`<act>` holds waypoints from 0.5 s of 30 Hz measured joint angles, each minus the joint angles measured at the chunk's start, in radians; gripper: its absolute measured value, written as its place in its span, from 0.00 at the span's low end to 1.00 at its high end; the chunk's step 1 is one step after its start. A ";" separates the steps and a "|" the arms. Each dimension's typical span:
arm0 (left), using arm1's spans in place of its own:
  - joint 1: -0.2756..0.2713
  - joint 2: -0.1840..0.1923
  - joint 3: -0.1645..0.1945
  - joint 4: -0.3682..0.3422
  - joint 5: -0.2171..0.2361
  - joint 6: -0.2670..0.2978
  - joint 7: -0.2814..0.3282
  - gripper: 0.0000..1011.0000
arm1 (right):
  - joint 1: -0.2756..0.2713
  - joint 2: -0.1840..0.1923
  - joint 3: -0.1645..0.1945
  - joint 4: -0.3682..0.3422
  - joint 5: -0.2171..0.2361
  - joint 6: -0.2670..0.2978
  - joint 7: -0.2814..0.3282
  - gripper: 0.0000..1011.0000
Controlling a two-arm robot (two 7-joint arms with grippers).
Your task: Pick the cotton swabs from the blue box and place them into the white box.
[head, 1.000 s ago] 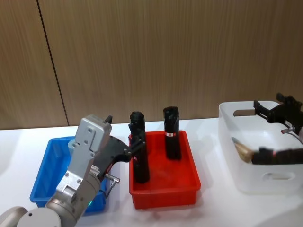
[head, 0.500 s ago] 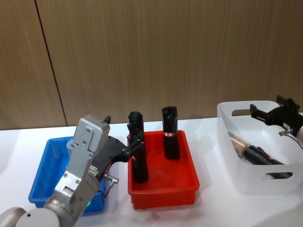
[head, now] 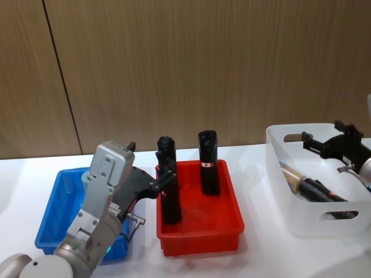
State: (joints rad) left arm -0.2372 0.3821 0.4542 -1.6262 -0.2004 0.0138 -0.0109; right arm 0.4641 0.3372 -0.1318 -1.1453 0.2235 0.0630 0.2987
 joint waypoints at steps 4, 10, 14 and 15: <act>0.000 0.000 0.000 0.000 0.000 0.000 0.000 0.99 | -0.037 0.000 -0.007 -0.048 0.005 -0.003 -0.018 0.99; 0.000 0.000 0.000 0.000 0.000 0.000 0.000 0.99 | -0.098 0.000 -0.020 -0.127 0.013 -0.006 -0.047 0.99; 0.000 0.000 0.000 0.000 0.000 0.000 0.000 0.99 | -0.136 0.000 -0.027 -0.177 0.017 -0.009 -0.066 0.99; 0.000 0.000 0.000 0.000 0.000 0.000 0.000 0.99 | -0.144 0.000 -0.029 -0.186 0.019 -0.009 -0.070 0.99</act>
State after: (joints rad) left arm -0.2371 0.3821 0.4543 -1.6262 -0.2004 0.0138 -0.0110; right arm 0.3203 0.3374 -0.1607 -1.3314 0.2421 0.0535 0.2288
